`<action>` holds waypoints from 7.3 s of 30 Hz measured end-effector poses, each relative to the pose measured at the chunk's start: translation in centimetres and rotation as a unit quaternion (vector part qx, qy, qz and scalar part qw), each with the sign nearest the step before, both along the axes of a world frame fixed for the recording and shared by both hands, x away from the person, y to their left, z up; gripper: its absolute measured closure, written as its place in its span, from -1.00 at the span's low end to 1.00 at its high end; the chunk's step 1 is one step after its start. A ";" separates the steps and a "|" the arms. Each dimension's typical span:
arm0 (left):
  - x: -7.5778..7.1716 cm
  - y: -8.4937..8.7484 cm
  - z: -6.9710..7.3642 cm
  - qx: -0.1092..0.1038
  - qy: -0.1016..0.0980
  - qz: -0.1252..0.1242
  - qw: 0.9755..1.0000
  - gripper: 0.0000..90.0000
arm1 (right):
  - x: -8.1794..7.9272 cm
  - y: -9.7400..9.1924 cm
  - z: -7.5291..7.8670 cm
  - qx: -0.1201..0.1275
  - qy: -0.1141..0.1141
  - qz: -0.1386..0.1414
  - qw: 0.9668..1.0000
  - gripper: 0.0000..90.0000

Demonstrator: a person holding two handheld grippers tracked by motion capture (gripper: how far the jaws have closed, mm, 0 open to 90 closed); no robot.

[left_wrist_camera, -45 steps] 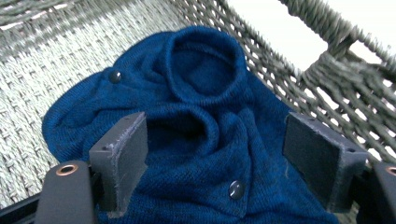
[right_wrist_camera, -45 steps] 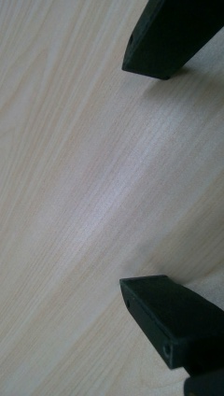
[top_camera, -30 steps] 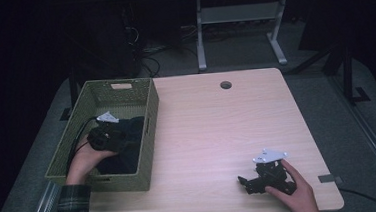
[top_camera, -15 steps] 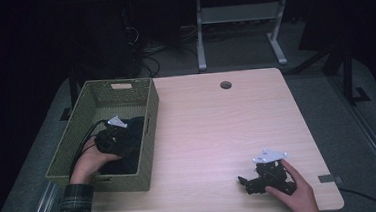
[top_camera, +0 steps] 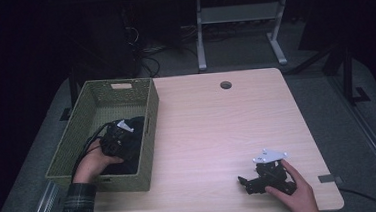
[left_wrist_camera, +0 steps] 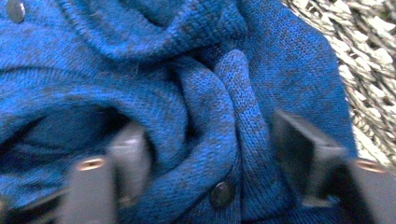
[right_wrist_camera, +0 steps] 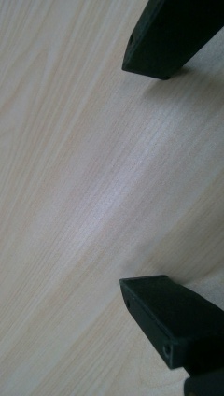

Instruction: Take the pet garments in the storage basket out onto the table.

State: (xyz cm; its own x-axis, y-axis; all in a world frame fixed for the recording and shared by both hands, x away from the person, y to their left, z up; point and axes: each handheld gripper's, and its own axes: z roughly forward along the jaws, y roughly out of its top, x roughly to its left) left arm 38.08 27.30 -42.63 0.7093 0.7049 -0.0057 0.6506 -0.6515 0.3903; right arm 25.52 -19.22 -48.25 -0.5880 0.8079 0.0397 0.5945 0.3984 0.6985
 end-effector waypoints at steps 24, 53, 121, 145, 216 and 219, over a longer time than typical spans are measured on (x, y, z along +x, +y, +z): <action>0.5 2.9 2.8 -0.118 -0.011 0.058 0.991 0.48 | 0.0 0.0 0.0 -0.001 -0.002 0.002 1.000 -1.00; -1.3 5.7 8.9 -0.244 -0.150 0.101 0.953 0.49 | 0.0 0.0 0.0 -0.001 -0.002 0.001 1.000 -1.00; -2.2 -11.6 14.7 -0.311 -0.154 -0.079 0.934 0.52 | 0.1 0.0 0.0 0.001 -0.001 0.002 1.000 -1.00; -0.6 -20.8 10.5 -0.294 -0.117 -0.119 0.941 0.52 | 0.1 0.0 0.0 0.002 -0.001 0.002 1.000 -1.00; -1.0 -23.2 3.2 -0.227 -0.113 -0.098 0.962 -0.70 | 0.1 0.0 0.0 0.002 0.001 0.002 1.000 -1.00; -1.4 -22.5 3.0 -0.228 -0.114 -0.097 0.962 -0.70 | 0.1 0.0 0.0 0.002 0.001 0.002 1.000 -1.00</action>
State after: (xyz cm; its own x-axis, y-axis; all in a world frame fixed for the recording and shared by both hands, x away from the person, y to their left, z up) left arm 36.70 4.81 -39.62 0.8469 0.5201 -0.1110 0.3973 -0.4801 0.7821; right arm 25.57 -19.22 -48.25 -0.5907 0.8057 0.0442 0.5948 0.3978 0.6985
